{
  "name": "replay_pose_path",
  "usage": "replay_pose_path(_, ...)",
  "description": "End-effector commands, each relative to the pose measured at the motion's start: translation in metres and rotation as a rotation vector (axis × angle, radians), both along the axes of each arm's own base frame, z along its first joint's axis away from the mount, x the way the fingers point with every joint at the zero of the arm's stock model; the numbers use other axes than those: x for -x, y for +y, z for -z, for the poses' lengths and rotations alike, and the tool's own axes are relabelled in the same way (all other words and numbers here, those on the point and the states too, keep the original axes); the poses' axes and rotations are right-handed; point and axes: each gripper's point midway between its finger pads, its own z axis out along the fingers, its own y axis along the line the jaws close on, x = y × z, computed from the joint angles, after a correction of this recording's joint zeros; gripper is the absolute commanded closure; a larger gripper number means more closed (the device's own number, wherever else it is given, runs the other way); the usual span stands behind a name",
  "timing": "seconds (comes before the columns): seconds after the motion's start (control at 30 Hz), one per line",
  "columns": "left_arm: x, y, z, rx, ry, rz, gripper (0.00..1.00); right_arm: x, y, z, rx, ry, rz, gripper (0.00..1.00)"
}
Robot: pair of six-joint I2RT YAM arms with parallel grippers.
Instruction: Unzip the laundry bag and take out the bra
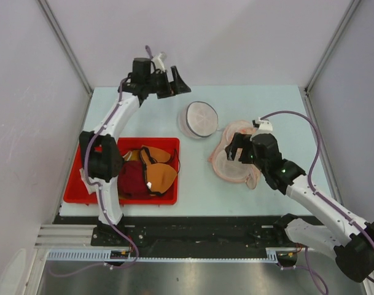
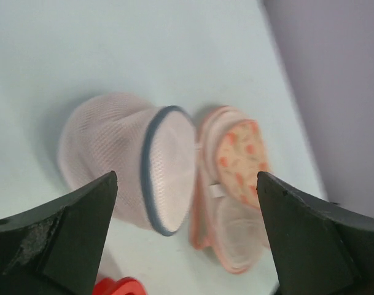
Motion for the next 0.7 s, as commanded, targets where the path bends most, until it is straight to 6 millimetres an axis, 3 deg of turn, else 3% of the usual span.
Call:
replay_pose_path(0.0,0.029,0.004,0.068,-0.500,0.052,0.008,0.01,-0.018,0.020,-0.012,-0.036,-0.129,-0.055,0.02)
replay_pose_path(0.03,0.035,0.002,0.078,-0.540,0.061,0.009,0.02,-0.021,0.019,-0.007,-0.033,-0.121,-0.044,0.02)
replay_pose_path(0.07,0.042,0.003,0.073,-0.569,0.046,-0.026,0.02,-0.024,0.017,-0.002,-0.049,-0.103,-0.019,0.02)
replay_pose_path(0.1,0.054,-0.008,0.072,-0.570,0.031,-0.023,0.02,-0.031,0.009,0.007,-0.052,-0.076,0.020,0.02)
replay_pose_path(0.13,0.067,-0.008,0.095,-0.579,0.054,-0.033,0.02,-0.035,0.005,0.011,-0.062,-0.060,0.043,0.02)
replay_pose_path(0.17,0.076,-0.009,0.077,-0.545,0.026,-0.091,0.03,-0.038,0.001,0.014,-0.077,-0.047,0.064,0.02)
replay_pose_path(0.27,0.111,-0.033,0.091,-0.618,0.035,-0.078,0.07,-0.048,-0.010,0.019,-0.157,-0.013,0.109,0.02)
replay_pose_path(0.4,0.129,-0.055,0.112,-0.592,0.104,-0.047,0.08,-0.055,-0.025,0.020,-0.209,0.013,0.142,0.02)
replay_pose_path(0.53,0.122,-0.071,0.126,-0.510,0.127,-0.075,0.04,-0.048,-0.031,0.010,-0.206,-0.006,0.132,0.02)
replay_pose_path(0.67,0.080,-0.063,0.124,-0.481,0.075,-0.212,0.09,-0.034,-0.049,0.004,-0.193,-0.001,0.180,0.02)
